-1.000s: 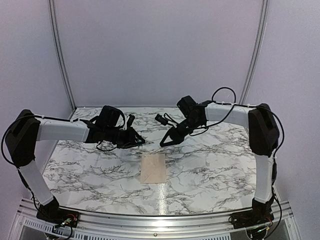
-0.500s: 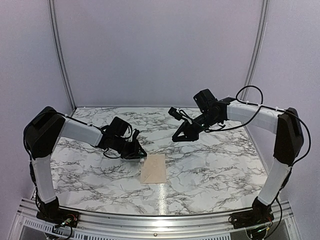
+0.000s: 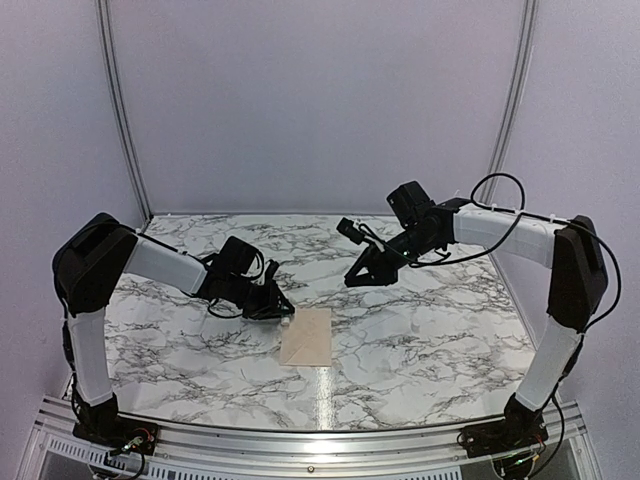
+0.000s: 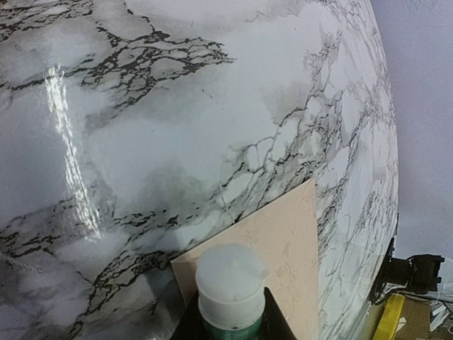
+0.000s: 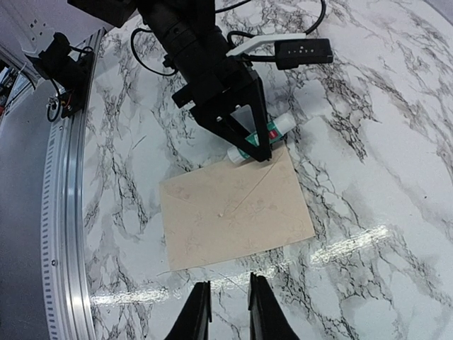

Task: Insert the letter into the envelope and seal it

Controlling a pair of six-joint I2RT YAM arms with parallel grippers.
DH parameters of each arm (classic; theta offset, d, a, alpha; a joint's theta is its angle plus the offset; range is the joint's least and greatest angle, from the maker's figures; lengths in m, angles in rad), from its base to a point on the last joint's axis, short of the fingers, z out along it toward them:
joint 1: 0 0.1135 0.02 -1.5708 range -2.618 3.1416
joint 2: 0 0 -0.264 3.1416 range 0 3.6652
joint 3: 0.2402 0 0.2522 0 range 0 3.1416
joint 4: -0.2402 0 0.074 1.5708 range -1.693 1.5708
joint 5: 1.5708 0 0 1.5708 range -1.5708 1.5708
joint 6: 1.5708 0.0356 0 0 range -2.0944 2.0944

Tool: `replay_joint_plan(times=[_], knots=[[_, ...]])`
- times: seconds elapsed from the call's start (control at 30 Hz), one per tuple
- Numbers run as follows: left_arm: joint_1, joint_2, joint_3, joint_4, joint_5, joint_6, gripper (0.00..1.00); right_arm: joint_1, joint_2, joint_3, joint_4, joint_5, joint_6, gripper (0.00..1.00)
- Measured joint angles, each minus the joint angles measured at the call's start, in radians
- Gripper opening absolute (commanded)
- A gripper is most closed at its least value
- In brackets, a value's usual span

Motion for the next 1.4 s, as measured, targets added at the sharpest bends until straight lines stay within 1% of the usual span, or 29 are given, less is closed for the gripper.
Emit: replay_joint_plan(times=[0.07,0.2,0.23,0.3,0.33,0.37,0.4,0.43,0.47,0.5,0.57,0.63,0.67,0.73,0.8,0.83,0.9,1.0,1.1,1.27,1.4], knots=[[0.000,-0.011,0.001,-0.014,0.006,0.002,0.00,0.000,0.000,0.002,-0.006,0.004,-0.012,0.20],[0.000,-0.082,0.047,-0.080,0.021,0.018,0.00,-0.006,-0.002,0.041,-0.037,0.049,-0.038,0.31],[0.000,-0.109,0.072,-0.091,0.022,0.026,0.00,-0.007,-0.005,0.056,-0.042,0.066,-0.042,0.34],[0.000,-0.167,0.134,-0.106,0.026,0.045,0.00,-0.011,-0.024,0.097,-0.046,0.121,-0.053,0.44],[0.000,-0.195,0.166,-0.108,0.027,0.055,0.00,-0.012,-0.039,0.115,-0.044,0.155,-0.057,0.50],[0.000,-0.222,0.197,-0.108,0.028,0.066,0.00,-0.013,-0.056,0.132,-0.043,0.188,-0.058,0.58],[0.000,-0.250,0.225,-0.107,0.028,0.078,0.00,-0.014,-0.076,0.149,-0.039,0.221,-0.057,0.70],[0.000,-0.275,0.249,-0.107,0.027,0.091,0.00,-0.015,-0.092,0.163,-0.033,0.247,-0.051,0.84],[0.000,-0.298,0.271,-0.107,0.024,0.104,0.00,-0.016,-0.112,0.177,-0.020,0.278,-0.047,0.95],[0.000,-0.315,0.286,-0.106,0.019,0.114,0.00,-0.019,-0.133,0.191,-0.006,0.304,-0.037,0.98],[0.000,-0.348,0.317,-0.106,-0.003,0.136,0.00,-0.032,-0.172,0.214,0.030,0.335,-0.017,0.99],[0.000,-0.365,0.327,-0.095,-0.014,0.145,0.00,-0.051,-0.196,0.224,0.055,0.325,0.009,0.98],[-0.001,-0.373,0.324,-0.077,-0.014,0.147,0.00,-0.063,-0.204,0.225,0.063,0.311,0.018,0.95],[-0.007,-0.385,0.302,-0.031,-0.015,0.149,0.00,-0.079,-0.208,0.224,0.070,0.269,0.033,0.86],[-0.024,-0.399,0.264,0.020,-0.015,0.159,0.00,-0.091,-0.201,0.213,0.072,0.191,0.047,0.76],[-0.037,-0.406,0.247,0.042,-0.015,0.164,0.00,-0.092,-0.197,0.201,0.077,0.143,0.059,0.73],[-0.080,-0.419,0.203,0.104,-0.017,0.182,0.00,-0.087,-0.184,0.173,0.089,0.049,0.087,0.69],[-0.160,-0.436,0.139,0.213,-0.018,0.202,0.00,-0.061,-0.143,0.138,0.102,-0.090,0.131,0.69],[-0.217,-0.452,0.094,0.307,-0.018,0.209,0.00,-0.010,-0.105,0.126,0.108,-0.192,0.146,0.71],[-0.224,-0.472,0.051,0.413,-0.030,0.203,0.00,0.066,-0.097,0.126,0.119,-0.320,0.161,0.71],[-0.220,-0.476,0.030,0.468,-0.032,0.188,0.00,0.082,-0.097,0.126,0.135,-0.385,0.175,0.71]])
